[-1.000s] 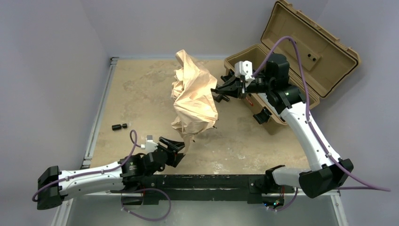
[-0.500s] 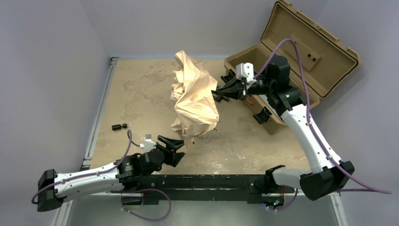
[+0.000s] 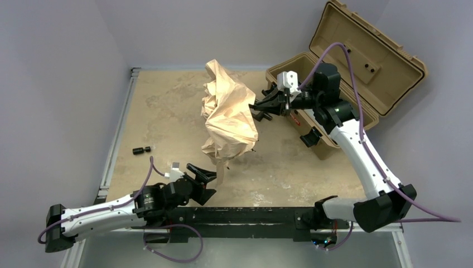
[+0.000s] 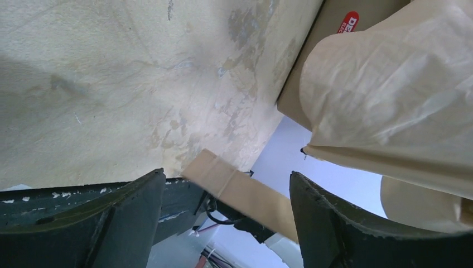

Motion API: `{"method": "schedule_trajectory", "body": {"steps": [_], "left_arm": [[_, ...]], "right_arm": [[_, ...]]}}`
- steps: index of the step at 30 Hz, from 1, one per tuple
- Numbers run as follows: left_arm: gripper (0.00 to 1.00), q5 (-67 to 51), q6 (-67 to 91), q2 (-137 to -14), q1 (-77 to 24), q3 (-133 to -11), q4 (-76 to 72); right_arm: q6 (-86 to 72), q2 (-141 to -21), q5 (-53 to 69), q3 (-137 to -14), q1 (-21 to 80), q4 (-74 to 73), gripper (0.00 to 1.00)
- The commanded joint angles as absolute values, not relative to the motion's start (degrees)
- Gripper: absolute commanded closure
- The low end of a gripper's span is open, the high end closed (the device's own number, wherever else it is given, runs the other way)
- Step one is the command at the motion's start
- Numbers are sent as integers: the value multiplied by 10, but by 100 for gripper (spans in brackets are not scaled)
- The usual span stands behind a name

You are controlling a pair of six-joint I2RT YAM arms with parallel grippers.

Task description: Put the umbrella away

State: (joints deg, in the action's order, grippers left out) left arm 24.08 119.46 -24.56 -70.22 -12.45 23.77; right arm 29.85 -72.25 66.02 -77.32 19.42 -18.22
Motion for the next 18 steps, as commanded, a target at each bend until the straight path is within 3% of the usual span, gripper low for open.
{"method": "schedule_trajectory", "body": {"steps": [1,8,18], "left_arm": [[20,275,1508,-260,-705,-130,220],[18,353,1537,-306,-703,-141,150],[18,376,1538,-393,-693,-162,41]], "right_arm": [[287,-739,693,-829,193,-124,100],[283,-757,698,-848,193,-105,100],[292,-757,700,-841,194,-84,100]]}}
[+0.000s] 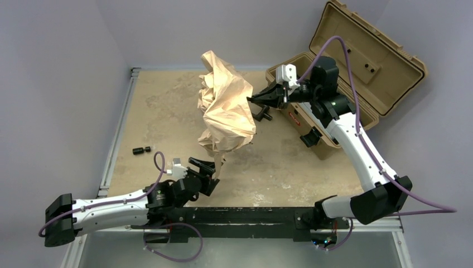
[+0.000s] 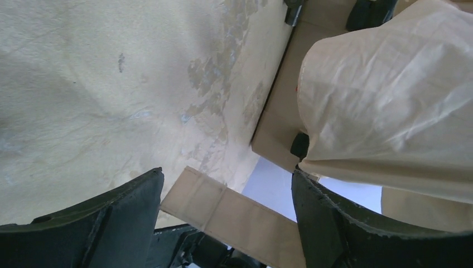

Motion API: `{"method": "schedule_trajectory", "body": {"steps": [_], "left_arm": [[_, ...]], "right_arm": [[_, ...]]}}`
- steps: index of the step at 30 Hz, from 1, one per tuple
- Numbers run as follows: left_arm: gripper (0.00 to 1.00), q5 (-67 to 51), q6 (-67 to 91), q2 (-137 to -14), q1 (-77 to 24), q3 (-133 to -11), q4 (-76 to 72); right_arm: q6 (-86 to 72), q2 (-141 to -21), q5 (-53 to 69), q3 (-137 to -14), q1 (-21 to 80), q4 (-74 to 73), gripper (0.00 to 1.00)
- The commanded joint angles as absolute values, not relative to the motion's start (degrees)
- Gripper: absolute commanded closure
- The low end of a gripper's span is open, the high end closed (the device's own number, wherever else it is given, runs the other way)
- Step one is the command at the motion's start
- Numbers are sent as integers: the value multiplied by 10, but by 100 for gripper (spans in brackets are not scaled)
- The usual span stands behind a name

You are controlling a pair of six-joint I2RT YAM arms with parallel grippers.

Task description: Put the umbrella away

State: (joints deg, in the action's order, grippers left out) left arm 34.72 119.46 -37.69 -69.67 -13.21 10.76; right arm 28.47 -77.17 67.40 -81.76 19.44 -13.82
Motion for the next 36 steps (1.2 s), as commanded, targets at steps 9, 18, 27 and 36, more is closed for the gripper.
{"method": "schedule_trajectory", "body": {"steps": [9,18,27,36], "left_arm": [[21,389,1538,-391,-689,-169,38],[37,411,1537,-352,-689,-164,91],[59,400,1523,-354,-690,-161,86],[100,395,1487,-354,-690,-141,38]], "right_arm": [[321,-728,717,-811,193,-96,100],[353,-697,739,-793,193,-148,100],[322,-691,713,-779,193,-115,100],[304,-690,693,-769,191,-94,100]]}}
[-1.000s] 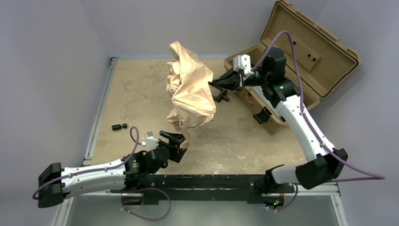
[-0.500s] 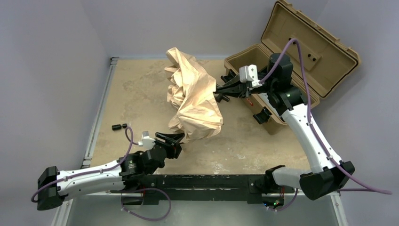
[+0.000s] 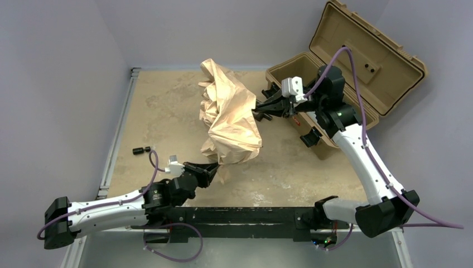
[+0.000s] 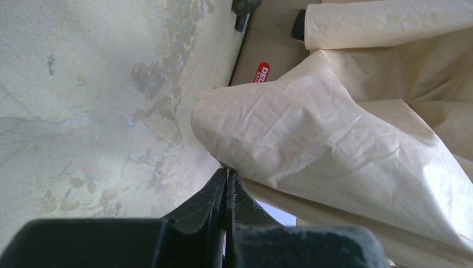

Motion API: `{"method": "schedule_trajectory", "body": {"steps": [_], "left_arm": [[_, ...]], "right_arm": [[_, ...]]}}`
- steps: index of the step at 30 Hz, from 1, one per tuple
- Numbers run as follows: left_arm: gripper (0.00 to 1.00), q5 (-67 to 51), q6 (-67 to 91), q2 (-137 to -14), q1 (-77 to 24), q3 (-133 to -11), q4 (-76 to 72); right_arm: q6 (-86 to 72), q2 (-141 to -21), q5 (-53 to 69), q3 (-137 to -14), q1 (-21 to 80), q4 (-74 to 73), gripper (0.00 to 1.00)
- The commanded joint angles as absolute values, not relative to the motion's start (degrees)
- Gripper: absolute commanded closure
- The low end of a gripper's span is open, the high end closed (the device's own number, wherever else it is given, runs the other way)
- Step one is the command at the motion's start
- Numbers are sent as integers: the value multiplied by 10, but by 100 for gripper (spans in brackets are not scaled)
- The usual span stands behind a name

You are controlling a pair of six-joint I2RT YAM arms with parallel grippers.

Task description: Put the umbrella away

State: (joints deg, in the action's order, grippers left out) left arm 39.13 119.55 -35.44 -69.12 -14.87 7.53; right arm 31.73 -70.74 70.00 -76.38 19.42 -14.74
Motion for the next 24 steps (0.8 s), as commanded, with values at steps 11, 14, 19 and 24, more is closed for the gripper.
{"method": "schedule_trajectory", "body": {"steps": [11,14,19,24], "left_arm": [[100,416,1391,-238,-690,-104,167],[100,438,1371,-157,-690,-102,276],[100,460,1400,-86,-687,-94,388],[100,447,1410,-138,-676,-76,333]], "right_arm": [[268,-685,656,-772,184,-84,100],[298,-682,657,-778,184,-126,100],[379,-683,703,-791,184,-219,100],[389,-680,744,-792,187,-238,100]]}}
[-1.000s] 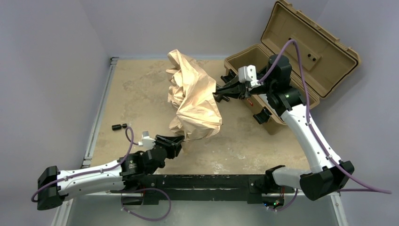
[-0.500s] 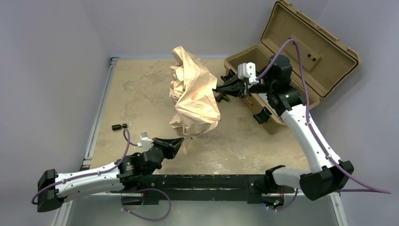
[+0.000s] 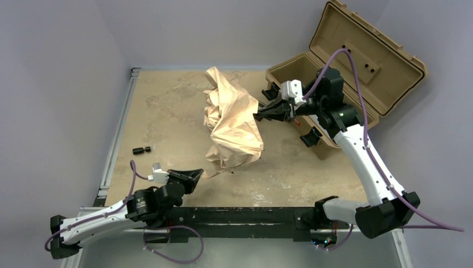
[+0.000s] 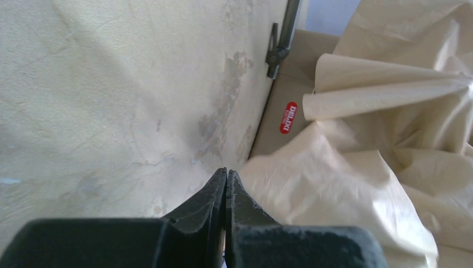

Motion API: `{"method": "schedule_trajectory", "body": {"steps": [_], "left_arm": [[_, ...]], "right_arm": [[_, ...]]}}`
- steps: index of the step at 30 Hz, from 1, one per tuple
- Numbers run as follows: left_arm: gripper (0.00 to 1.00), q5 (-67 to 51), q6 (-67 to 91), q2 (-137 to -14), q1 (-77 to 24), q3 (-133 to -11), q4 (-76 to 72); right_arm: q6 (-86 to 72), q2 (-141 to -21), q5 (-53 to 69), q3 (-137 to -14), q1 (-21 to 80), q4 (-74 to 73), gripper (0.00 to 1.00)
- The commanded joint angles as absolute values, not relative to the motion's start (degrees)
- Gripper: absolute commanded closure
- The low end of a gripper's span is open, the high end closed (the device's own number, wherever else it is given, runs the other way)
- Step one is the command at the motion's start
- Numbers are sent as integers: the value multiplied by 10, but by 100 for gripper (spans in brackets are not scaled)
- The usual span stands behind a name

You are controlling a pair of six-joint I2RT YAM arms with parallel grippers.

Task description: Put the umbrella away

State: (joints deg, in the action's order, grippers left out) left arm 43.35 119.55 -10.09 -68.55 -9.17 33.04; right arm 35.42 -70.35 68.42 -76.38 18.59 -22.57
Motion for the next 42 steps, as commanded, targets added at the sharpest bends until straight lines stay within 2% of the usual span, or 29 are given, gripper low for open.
{"method": "schedule_trajectory", "body": {"steps": [1,8,17,26,35,42], "left_arm": [[100,452,1405,-148,-671,-75,318],[100,361,1275,-219,-566,-67,150],[100,219,1184,-444,-487,-32,-205],[100,27,1013,-551,-316,-110,-291],[100,-95,968,-754,-274,-163,-514],[100,-135,942,-812,-244,-185,-583]], "right_arm": [[400,-679,749,-794,189,-253,100],[466,-658,754,-791,203,-341,100],[491,-649,756,-781,213,-371,100],[666,-645,710,-772,240,-576,100],[721,-636,697,-708,252,-616,100],[841,-659,619,-662,252,-690,100]]}}
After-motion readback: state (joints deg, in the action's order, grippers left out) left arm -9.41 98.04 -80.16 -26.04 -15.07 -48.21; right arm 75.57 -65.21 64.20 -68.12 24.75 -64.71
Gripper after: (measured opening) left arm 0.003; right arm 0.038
